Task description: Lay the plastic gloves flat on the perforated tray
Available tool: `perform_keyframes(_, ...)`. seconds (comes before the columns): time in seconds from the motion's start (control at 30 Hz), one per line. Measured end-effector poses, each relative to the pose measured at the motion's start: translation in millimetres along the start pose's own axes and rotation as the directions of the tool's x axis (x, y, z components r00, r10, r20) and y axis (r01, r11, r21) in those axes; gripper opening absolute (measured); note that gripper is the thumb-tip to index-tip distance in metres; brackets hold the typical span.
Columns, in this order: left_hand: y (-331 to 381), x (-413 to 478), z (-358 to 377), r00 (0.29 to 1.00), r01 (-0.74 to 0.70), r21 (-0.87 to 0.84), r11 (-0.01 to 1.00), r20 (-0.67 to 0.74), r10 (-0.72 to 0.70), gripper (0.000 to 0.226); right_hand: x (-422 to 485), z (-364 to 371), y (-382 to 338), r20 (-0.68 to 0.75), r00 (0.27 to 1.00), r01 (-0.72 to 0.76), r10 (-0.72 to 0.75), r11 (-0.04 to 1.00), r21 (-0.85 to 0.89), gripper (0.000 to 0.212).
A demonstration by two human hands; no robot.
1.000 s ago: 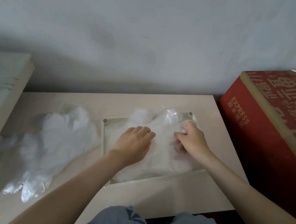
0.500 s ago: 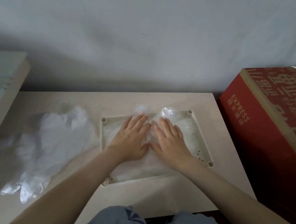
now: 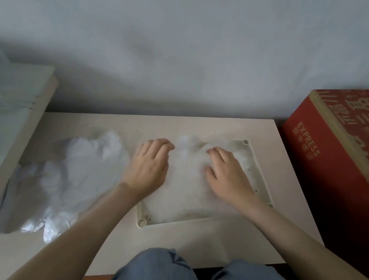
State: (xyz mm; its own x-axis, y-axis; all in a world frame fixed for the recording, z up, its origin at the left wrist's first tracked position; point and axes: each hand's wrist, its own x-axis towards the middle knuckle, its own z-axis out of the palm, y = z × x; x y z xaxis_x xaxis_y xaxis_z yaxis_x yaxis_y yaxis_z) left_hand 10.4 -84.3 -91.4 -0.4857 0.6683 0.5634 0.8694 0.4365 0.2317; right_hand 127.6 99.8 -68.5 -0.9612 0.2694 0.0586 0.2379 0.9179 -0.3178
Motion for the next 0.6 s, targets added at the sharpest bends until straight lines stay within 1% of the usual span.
perform_keyframes(0.03,-5.8,-5.1,-8.6,0.994,0.097,0.045,0.994,-0.056,-0.094,0.027,1.2,-2.0,-4.9,-0.022,0.999,0.033,-0.033,0.999,-0.012,0.041)
perform_keyframes(0.07,-10.6,-10.0,-16.2,0.975,0.213,0.086,0.973,-0.081,-0.206,0.028,2.5,-2.4,-7.0,-0.032,0.999,0.042,-0.042,0.999,-0.007,0.042)
perform_keyframes(0.1,-15.0,-15.5,-24.2,0.939,0.344,0.123,0.931,-0.061,-0.339,0.028,3.3,-2.8,-9.9,-0.029,0.998,0.047,-0.047,0.999,0.0,0.042)
perform_keyframes(0.13,-19.9,-21.7,-32.8,0.876,0.477,0.163,0.864,0.001,-0.483,0.029,3.7,-3.3,-15.5,-0.023,0.998,0.062,-0.062,0.998,-0.006,0.04)
perform_keyframes(0.17,-26.3,-28.9,-42.0,0.787,0.585,0.215,0.782,0.081,-0.612,0.033,3.7,-4.9,-24.1,-0.014,0.996,0.086,-0.086,0.996,-0.014,0.037)
perform_keyframes(0.2,-32.0,-33.4,-44.5,0.693,0.655,0.269,0.706,0.16,-0.703,0.04,4.2,-4.9,-26.8,-0.013,0.995,0.103,-0.104,0.994,-0.023,0.036)
perform_keyframes(0.23,-38.8,-40.0,-48.0,0.615,0.689,0.316,0.652,0.221,-0.757,0.045,4.9,-5.7,-31.7,-0.017,0.992,0.123,-0.124,0.992,-0.023,0.035)
perform_keyframes(0.27,-45.5,-47.3,-49.1,0.57,0.694,0.348,0.63,0.27,-0.776,0.047,5.1,-6.2,-35.9,-0.016,0.99,0.138,-0.138,0.99,-0.026,0.036)
perform_keyframes(0.33,-54.3,-58.0,-50.6,0.555,0.666,0.348,0.66,0.36,-0.75,0.04,5.4,-8.9,-46.3,0.021,0.989,0.147,-0.147,0.989,-0.008,0.037)
perform_keyframes(0.4,-56.7,-60.3,-55.5,0.541,0.685,0.303,0.663,0.399,-0.741,0.032,6.4,-9.7,-54.9,0.051,0.987,0.155,-0.155,0.988,0.015,0.038)
perform_keyframes(0.5,-54.4,-58.1,-63.0,0.523,0.734,0.285,0.616,0.341,-0.781,0.018,6.7,-13.9,-62.4,0.087,0.985,0.147,-0.15,0.989,0.033,0.038)
perform_keyframes(0.57,-52.8,-57.7,-68.4,0.53,0.774,0.238,0.587,0.266,-0.805,0.017,6.6,-19.3,-67.5,0.102,0.984,0.142,-0.146,0.989,0.048,0.037)
perform_keyframes(0.6,-50.0,-56.3,-72.5,0.533,0.797,0.188,0.574,0.228,-0.815,0.017,7.3,-21.4,-68.6,0.106,0.984,0.137,-0.142,0.989,0.054,0.037)
